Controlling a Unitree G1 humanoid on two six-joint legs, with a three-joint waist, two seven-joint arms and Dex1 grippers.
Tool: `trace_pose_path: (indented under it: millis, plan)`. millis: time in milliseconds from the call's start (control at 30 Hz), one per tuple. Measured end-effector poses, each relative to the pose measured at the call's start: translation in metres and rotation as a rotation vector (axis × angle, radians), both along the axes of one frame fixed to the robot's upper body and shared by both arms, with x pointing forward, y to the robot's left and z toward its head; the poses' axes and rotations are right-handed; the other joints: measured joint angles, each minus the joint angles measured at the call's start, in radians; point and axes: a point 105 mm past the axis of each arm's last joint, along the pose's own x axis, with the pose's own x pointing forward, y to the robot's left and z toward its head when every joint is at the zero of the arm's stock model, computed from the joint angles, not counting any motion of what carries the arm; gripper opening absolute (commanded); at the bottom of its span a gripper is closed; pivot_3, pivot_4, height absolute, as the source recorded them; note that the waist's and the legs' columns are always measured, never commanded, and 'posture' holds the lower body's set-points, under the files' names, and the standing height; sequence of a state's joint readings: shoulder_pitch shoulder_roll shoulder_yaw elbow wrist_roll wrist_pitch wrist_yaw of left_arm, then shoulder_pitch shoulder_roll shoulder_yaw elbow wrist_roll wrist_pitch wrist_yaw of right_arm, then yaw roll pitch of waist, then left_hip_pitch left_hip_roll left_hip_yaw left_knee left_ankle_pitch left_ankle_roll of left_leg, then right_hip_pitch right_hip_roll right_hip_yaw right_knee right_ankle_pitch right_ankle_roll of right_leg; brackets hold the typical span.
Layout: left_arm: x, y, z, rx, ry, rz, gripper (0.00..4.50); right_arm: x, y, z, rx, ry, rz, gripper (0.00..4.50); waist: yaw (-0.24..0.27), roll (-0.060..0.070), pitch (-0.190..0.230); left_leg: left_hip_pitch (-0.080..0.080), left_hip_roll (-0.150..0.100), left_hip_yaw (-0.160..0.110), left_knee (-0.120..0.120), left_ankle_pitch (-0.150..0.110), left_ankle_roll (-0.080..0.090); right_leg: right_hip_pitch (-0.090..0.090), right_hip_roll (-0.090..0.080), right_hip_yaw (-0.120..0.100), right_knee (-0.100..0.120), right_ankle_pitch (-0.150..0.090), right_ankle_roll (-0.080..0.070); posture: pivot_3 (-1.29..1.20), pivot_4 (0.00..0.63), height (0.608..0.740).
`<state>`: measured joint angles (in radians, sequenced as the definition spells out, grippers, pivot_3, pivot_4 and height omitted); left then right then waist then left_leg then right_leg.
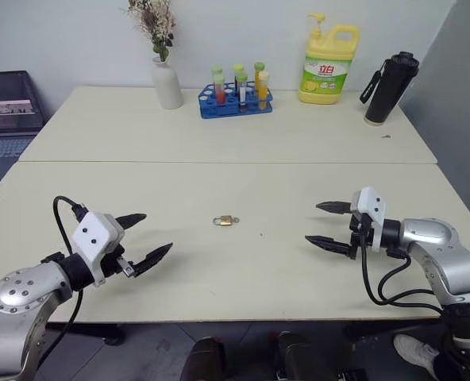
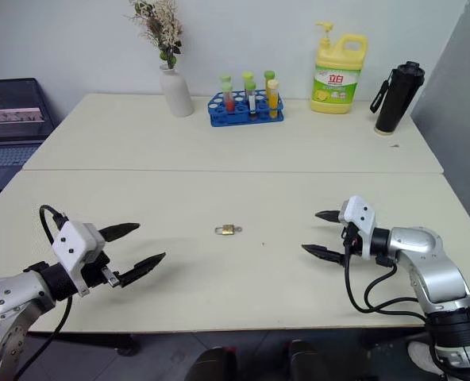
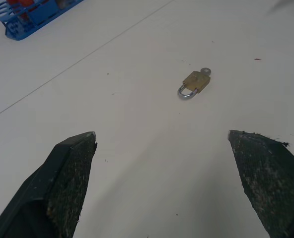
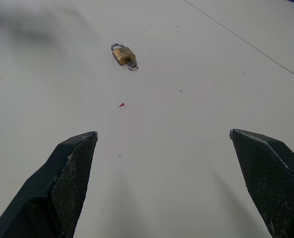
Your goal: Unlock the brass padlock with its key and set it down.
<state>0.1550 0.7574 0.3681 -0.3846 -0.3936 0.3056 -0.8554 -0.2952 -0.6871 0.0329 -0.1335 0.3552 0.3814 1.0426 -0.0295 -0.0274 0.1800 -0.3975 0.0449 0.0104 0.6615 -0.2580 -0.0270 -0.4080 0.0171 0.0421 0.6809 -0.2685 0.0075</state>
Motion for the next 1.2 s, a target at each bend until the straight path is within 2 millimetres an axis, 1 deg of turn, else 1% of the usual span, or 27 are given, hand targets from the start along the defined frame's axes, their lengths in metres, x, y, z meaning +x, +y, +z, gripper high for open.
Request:
trace_pose_path:
  millis: [133,233,433,500,567,600,667,800,1000,1133,1200]
  plan:
    - [0.002,-0.008,0.002,0.009,0.003,-0.059,4.46,-0.004,0.005,0.004,0.011,0.008,0.017,4.50,0.000,0.000,0.000,0.000,0.000,0.000,0.000,0.000,0.000,0.000,0.000,0.000,0.000,0.000,0.000,0.00,0.150,0.740]
    - [0.010,-0.019,-0.001,0.004,0.027,-0.131,4.46,-0.006,0.008,0.005,0.008,0.010,0.029,4.50,0.003,0.000,0.000,0.000,-0.001,-0.001,0.000,0.000,0.000,0.000,0.000,-0.001,0.000,0.000,0.000,0.00,0.150,0.740]
    - [0.046,-0.029,-0.004,0.033,0.019,-0.189,4.46,-0.015,0.017,0.009,0.033,0.085,0.030,4.50,0.003,0.000,0.000,0.000,-0.001,-0.001,0.000,0.000,0.000,0.000,0.001,-0.001,0.000,0.000,0.000,0.00,0.150,0.740]
    - [0.062,-0.039,-0.009,0.022,0.027,-0.217,4.46,-0.017,0.024,0.013,0.038,0.116,0.022,4.50,0.003,0.000,0.000,-0.001,-0.001,-0.001,0.001,0.000,0.000,0.000,0.002,-0.001,0.000,0.000,0.000,0.00,0.150,0.740]
    - [0.073,-0.053,-0.019,0.020,0.062,-0.278,4.46,-0.016,0.030,0.018,0.037,0.130,0.007,4.50,0.003,0.000,0.000,-0.001,-0.001,0.000,0.001,0.000,0.000,0.000,0.005,-0.001,0.000,0.000,0.001,0.00,0.150,0.740]
    - [0.075,-0.059,-0.025,0.032,0.081,-0.312,4.46,-0.016,0.033,0.020,0.036,0.133,0.004,4.50,0.003,0.000,0.000,-0.002,-0.001,0.000,0.001,0.000,0.000,0.000,0.005,-0.001,0.000,0.000,0.001,0.00,0.150,0.740]
    - [0.078,-0.063,-0.034,0.054,0.107,-0.351,4.46,-0.019,0.035,0.019,0.034,0.160,0.000,4.50,0.000,0.000,0.000,-0.002,-0.001,-0.001,0.001,0.000,0.000,0.000,0.005,0.000,0.000,0.001,0.000,0.00,0.150,0.740]
    - [0.092,-0.062,-0.042,0.088,0.133,-0.373,4.46,-0.021,0.035,0.016,0.028,0.179,-0.012,4.50,0.001,0.000,0.000,-0.003,-0.001,0.000,0.001,0.000,0.000,-0.001,0.006,-0.002,0.000,0.000,0.000,0.00,0.150,0.740]
    - [0.106,-0.073,-0.057,0.099,0.155,-0.406,4.46,-0.021,0.035,0.015,0.022,0.177,-0.037,4.50,0.001,0.000,0.000,-0.003,-0.001,0.000,0.001,0.000,0.000,-0.001,0.006,-0.001,0.000,0.000,0.001,0.00,0.150,0.740]
    - [0.110,-0.078,-0.057,0.100,0.144,-0.426,4.46,-0.021,0.036,0.016,0.022,0.171,-0.043,4.50,0.001,0.000,0.000,-0.003,-0.001,0.000,0.001,0.000,0.000,-0.001,0.006,-0.001,0.000,0.000,0.001,0.00,0.150,0.740]
    - [0.112,-0.084,-0.057,0.097,0.145,-0.444,4.46,-0.022,0.035,0.016,0.022,0.176,-0.046,4.50,0.002,-0.001,0.000,-0.003,-0.002,0.000,0.001,0.000,0.000,-0.001,0.006,-0.002,0.000,0.000,0.001,0.00,0.150,0.740]
